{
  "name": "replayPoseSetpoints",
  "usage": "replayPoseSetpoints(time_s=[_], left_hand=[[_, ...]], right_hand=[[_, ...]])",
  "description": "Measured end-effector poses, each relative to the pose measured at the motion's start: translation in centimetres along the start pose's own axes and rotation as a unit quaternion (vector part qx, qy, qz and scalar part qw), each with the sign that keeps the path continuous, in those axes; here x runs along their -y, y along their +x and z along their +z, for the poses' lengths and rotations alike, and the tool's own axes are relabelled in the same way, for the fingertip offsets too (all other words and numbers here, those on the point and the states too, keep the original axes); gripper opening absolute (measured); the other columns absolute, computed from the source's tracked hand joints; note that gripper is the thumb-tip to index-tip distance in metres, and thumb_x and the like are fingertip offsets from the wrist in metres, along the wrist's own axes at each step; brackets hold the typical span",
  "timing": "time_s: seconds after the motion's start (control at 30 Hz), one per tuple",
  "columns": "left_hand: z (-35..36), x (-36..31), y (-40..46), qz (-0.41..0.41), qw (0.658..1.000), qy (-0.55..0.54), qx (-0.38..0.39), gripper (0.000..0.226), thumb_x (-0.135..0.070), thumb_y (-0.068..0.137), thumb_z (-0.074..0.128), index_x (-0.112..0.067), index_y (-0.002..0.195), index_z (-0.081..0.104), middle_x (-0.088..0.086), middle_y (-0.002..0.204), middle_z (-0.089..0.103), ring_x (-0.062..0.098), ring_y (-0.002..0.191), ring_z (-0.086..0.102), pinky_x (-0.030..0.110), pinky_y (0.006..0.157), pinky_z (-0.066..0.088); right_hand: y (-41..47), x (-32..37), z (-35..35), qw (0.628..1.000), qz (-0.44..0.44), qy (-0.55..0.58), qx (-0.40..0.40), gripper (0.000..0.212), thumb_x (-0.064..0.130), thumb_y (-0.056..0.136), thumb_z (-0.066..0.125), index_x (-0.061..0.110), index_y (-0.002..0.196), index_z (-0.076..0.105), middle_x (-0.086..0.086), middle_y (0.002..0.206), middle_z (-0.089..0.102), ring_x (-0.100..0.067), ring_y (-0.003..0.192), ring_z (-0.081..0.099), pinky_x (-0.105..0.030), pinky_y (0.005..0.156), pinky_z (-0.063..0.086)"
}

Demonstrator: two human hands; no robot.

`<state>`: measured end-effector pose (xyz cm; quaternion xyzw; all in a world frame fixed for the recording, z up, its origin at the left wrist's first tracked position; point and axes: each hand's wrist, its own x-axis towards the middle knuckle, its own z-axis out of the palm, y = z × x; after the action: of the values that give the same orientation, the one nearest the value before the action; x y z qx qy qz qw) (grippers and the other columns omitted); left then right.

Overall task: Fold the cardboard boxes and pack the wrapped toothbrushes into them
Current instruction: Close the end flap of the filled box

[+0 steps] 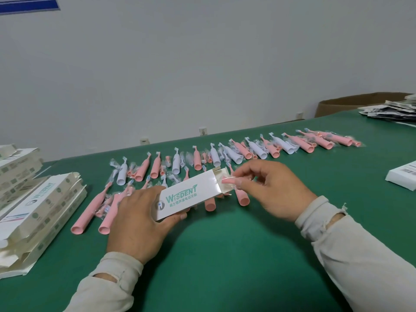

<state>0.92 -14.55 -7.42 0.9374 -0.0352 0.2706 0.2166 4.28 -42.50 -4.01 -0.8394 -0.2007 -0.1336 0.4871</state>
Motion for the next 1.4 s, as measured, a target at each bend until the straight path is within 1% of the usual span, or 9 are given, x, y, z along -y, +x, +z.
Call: replayPoseSetpoints(time_s=[0.13,0.23,0.5,0.67,0.83,0.97,1.07,1.27,1.4], left_hand=[[0.2,-0.1,-0.1,0.016,1.0,0.001,0.01,0.064,-0.061,0.068,0.079,-0.033,0.122,0.06,-0.009,0.106,0.059,0.019,0.101,0.048,0.036,0.086,0.038],[0.2,-0.2,-0.1,0.023,1.0,0.001,0.007,0.065,-0.06,0.068,0.08,-0.031,0.123,0.06,-0.011,0.106,0.057,0.016,0.1,0.046,0.033,0.084,0.035],[0.1,-0.1,0.0,0.025,1.0,0.01,0.017,0.064,-0.061,0.069,0.078,-0.031,0.123,0.059,-0.008,0.103,0.058,0.02,0.099,0.048,0.039,0.087,0.041],[0.2,0.0,0.0,0.032,0.999,0.012,0.024,0.063,-0.061,0.069,0.078,-0.032,0.121,0.059,-0.008,0.106,0.059,0.017,0.099,0.047,0.034,0.083,0.036],[0.4,0.0,-0.1,0.033,0.999,0.012,0.026,0.067,-0.063,0.069,0.076,-0.032,0.125,0.057,-0.009,0.11,0.059,0.015,0.102,0.045,0.032,0.085,0.035],[0.4,0.0,-0.1,0.031,0.999,0.015,0.031,0.067,-0.064,0.07,0.076,-0.031,0.126,0.058,-0.008,0.112,0.06,0.016,0.101,0.045,0.036,0.087,0.039],[0.3,0.0,-0.1,0.037,0.999,0.011,0.029,0.063,-0.062,0.069,0.077,-0.033,0.122,0.059,-0.01,0.107,0.061,0.017,0.099,0.047,0.036,0.085,0.039],[0.4,-0.1,-0.2,0.04,0.998,-0.021,0.037,0.061,-0.059,0.068,0.08,-0.034,0.12,0.06,-0.015,0.101,0.058,0.017,0.097,0.05,0.036,0.084,0.041],[0.3,-0.1,-0.2,0.036,0.998,-0.042,0.031,0.065,-0.071,0.063,0.067,-0.038,0.118,0.06,-0.016,0.1,0.057,0.016,0.098,0.049,0.034,0.081,0.037]], right_hand=[[-0.2,-0.1,0.1,0.999,0.001,-0.036,-0.029,0.007,0.028,0.091,0.069,0.031,0.084,0.069,0.028,0.078,0.064,0.004,0.053,0.059,-0.006,0.058,0.039],[0.0,-0.1,0.3,0.995,0.004,-0.079,-0.059,0.009,0.028,0.089,0.071,0.033,0.083,0.069,0.017,0.086,0.063,0.007,0.066,0.056,-0.005,0.062,0.038],[-0.2,0.3,0.6,0.997,-0.003,-0.078,-0.011,0.026,0.009,0.091,0.061,0.026,0.106,0.075,0.013,0.1,0.053,-0.004,0.091,0.059,-0.007,0.081,0.041],[0.0,0.0,0.7,0.983,-0.01,-0.157,-0.092,0.013,0.024,0.089,0.069,0.028,0.101,0.071,0.015,0.093,0.062,-0.005,0.082,0.059,-0.027,0.084,0.05],[-0.2,0.3,1.9,0.991,-0.03,-0.084,-0.098,0.001,0.024,0.088,0.074,0.024,0.088,0.075,0.014,0.091,0.054,-0.005,0.077,0.061,-0.031,0.075,0.055],[-0.5,0.7,2.8,0.982,-0.058,-0.147,-0.103,0.005,0.029,0.087,0.07,0.032,0.085,0.073,0.018,0.082,0.062,-0.002,0.074,0.057,-0.029,0.073,0.052],[-0.4,1.0,3.3,0.996,0.021,-0.003,-0.087,0.007,0.022,0.087,0.067,0.027,0.084,0.068,0.017,0.071,0.066,-0.006,0.058,0.056,-0.027,0.061,0.049],[-0.8,1.1,3.3,0.939,0.14,0.276,0.148,0.019,0.001,0.083,0.042,0.012,0.098,0.049,0.01,0.046,0.055,-0.018,0.038,0.056,-0.02,0.035,0.029],[-0.5,1.2,1.8,0.946,0.114,0.272,0.134,0.017,0.0,0.081,0.05,0.011,0.094,0.055,0.003,0.066,0.069,-0.018,0.043,0.059,-0.02,0.036,0.034]])
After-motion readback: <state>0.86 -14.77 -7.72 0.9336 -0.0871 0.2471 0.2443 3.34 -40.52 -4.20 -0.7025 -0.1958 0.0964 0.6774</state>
